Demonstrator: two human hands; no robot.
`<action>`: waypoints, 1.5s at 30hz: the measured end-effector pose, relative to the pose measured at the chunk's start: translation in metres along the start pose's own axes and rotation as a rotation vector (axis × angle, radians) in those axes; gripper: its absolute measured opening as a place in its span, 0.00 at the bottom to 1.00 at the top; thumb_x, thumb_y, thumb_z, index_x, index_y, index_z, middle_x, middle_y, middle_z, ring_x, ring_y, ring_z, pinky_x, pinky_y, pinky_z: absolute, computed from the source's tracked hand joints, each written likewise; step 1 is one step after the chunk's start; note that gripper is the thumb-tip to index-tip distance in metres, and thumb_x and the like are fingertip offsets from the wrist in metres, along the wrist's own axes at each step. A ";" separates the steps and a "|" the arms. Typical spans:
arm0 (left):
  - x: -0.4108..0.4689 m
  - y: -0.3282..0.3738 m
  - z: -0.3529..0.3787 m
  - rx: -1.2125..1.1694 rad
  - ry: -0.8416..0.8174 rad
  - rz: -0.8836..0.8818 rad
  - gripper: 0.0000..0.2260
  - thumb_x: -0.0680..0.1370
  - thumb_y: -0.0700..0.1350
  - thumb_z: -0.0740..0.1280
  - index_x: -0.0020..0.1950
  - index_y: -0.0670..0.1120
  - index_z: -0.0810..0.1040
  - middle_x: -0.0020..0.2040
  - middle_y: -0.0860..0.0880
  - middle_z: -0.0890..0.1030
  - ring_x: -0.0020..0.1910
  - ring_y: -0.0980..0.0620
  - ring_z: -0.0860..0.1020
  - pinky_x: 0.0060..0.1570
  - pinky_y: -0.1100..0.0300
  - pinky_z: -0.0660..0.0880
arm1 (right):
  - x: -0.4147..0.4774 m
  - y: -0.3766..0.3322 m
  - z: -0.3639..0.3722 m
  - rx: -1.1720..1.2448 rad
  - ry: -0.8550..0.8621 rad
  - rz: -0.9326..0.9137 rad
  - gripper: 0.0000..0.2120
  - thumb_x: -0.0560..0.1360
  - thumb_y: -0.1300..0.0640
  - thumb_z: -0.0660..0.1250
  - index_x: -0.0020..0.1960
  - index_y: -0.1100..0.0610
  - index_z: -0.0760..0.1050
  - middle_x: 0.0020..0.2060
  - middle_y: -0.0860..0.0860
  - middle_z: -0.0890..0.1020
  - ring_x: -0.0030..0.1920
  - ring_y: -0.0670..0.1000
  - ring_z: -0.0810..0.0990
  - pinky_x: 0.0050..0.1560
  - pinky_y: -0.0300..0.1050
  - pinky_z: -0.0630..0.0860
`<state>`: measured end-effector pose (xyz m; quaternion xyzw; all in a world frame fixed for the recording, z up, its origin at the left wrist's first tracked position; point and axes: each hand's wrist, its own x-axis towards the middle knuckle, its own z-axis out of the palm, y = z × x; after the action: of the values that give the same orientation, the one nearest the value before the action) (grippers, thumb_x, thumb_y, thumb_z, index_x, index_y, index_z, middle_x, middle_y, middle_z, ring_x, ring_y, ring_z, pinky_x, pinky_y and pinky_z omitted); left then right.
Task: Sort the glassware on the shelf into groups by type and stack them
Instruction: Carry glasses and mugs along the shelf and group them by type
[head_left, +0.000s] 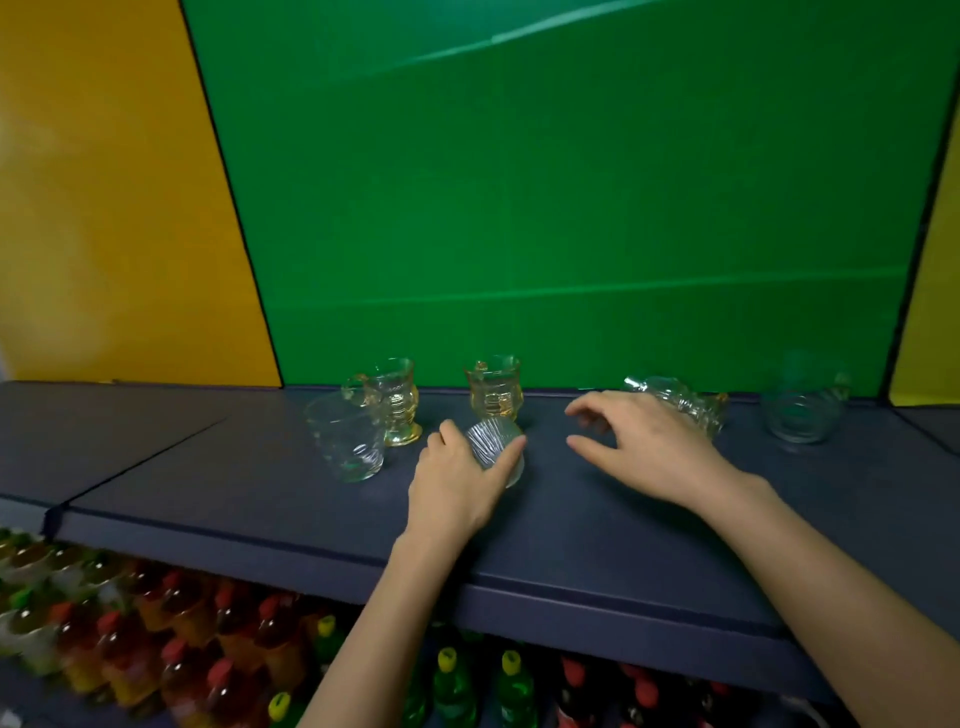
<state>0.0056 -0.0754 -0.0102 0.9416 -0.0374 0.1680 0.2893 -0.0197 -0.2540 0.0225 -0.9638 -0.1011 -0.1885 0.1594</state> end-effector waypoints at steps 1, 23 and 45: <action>0.006 -0.001 0.001 -0.025 -0.019 -0.004 0.33 0.71 0.66 0.60 0.60 0.39 0.65 0.63 0.38 0.72 0.62 0.39 0.69 0.58 0.49 0.67 | 0.006 -0.002 0.003 0.006 0.001 0.011 0.17 0.74 0.46 0.63 0.61 0.50 0.72 0.54 0.46 0.80 0.55 0.52 0.78 0.56 0.53 0.75; 0.026 -0.050 -0.014 -0.447 -0.109 0.177 0.33 0.61 0.45 0.79 0.62 0.46 0.68 0.58 0.52 0.75 0.57 0.55 0.73 0.50 0.71 0.64 | 0.112 -0.036 0.079 0.453 0.060 0.315 0.35 0.62 0.40 0.75 0.60 0.58 0.66 0.60 0.55 0.78 0.58 0.57 0.76 0.59 0.53 0.74; -0.034 0.081 0.021 -0.839 -0.246 0.572 0.36 0.55 0.45 0.81 0.59 0.50 0.69 0.52 0.59 0.77 0.49 0.66 0.76 0.47 0.75 0.71 | -0.090 0.049 -0.071 0.415 0.492 0.516 0.32 0.57 0.42 0.78 0.55 0.50 0.71 0.55 0.48 0.79 0.56 0.51 0.77 0.61 0.52 0.73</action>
<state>-0.0335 -0.1549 0.0052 0.7095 -0.3911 0.0991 0.5777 -0.1126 -0.3366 0.0360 -0.8311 0.1490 -0.3428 0.4118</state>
